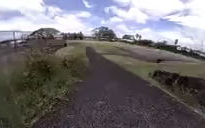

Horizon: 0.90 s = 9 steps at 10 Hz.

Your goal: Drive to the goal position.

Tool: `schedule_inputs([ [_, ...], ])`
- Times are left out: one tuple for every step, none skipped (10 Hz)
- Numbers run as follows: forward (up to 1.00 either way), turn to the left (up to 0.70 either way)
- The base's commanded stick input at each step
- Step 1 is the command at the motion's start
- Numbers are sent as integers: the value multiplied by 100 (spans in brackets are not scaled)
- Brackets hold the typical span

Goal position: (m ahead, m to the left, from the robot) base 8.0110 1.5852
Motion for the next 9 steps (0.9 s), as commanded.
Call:
schedule_inputs([
  [70, -31],
  [70, -22],
  [70, -19],
  [70, -16],
  [70, -1],
  [70, 0],
  [70, 0],
  [70, 0],
  [70, 0],
])
